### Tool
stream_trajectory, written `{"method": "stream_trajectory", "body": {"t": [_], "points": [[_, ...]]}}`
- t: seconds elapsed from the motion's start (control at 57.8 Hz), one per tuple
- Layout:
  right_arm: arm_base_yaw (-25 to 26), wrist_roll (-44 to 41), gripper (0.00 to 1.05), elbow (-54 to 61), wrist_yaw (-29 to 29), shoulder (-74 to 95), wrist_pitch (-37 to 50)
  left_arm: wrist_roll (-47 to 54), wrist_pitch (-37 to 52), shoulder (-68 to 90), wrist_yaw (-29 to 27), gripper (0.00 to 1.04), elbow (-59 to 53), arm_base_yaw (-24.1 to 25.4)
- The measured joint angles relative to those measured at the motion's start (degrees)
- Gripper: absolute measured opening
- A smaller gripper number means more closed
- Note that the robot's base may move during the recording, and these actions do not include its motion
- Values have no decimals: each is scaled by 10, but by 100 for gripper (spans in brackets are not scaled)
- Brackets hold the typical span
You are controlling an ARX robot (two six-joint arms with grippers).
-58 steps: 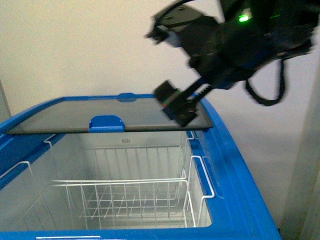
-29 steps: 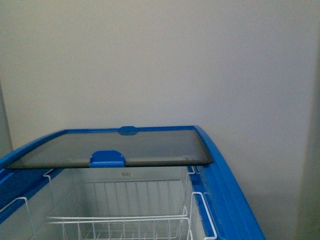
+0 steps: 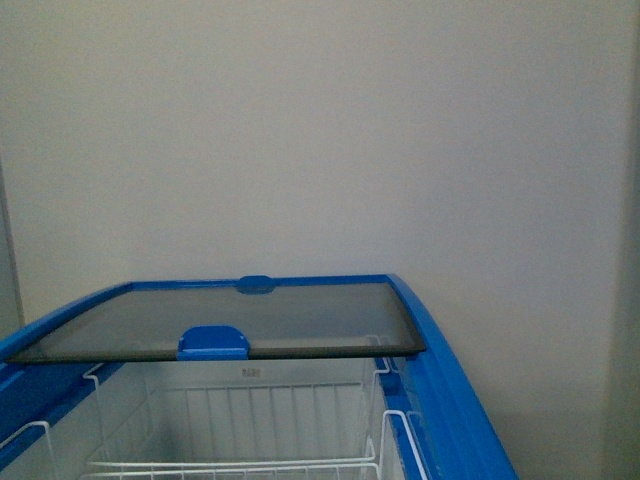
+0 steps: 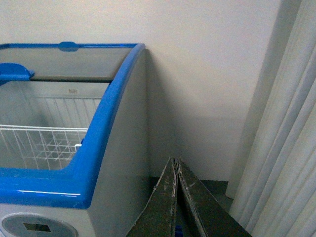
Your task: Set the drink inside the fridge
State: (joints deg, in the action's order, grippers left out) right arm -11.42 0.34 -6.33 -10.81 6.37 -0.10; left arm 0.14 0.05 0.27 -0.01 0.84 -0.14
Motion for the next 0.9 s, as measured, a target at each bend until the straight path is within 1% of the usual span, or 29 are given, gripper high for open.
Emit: {"method": "stream_trajectory", "body": {"t": [0.069, 0.121, 0.138, 0.173, 0.242, 0.588, 0.657, 0.899], "points": [[17, 0, 3, 8, 17, -7, 0, 0, 0, 0, 0, 3, 0, 0], [60, -1, 3, 13, 78, -16, -4, 0, 0, 0, 0, 3, 0, 0], [76, -1, 3, 15, 89, -17, -4, 0, 0, 0, 0, 3, 0, 0], [94, -1, 3, 17, 100, -21, -4, 0, 0, 0, 0, 3, 0, 0], [109, -1, 3, 20, 101, -25, -4, 0, 0, 0, 0, 3, 0, 0], [112, -1, 3, 37, 107, -37, -3, 0, 0, 0, 0, 3, 0, 0], [113, -1, 3, 54, 106, -55, -1, 0, 0, 0, 0, 3, 0, 0], [113, -2, 3, 54, 107, -60, 0, 0, 0, 0, 0, 3, 0, 0]]}}
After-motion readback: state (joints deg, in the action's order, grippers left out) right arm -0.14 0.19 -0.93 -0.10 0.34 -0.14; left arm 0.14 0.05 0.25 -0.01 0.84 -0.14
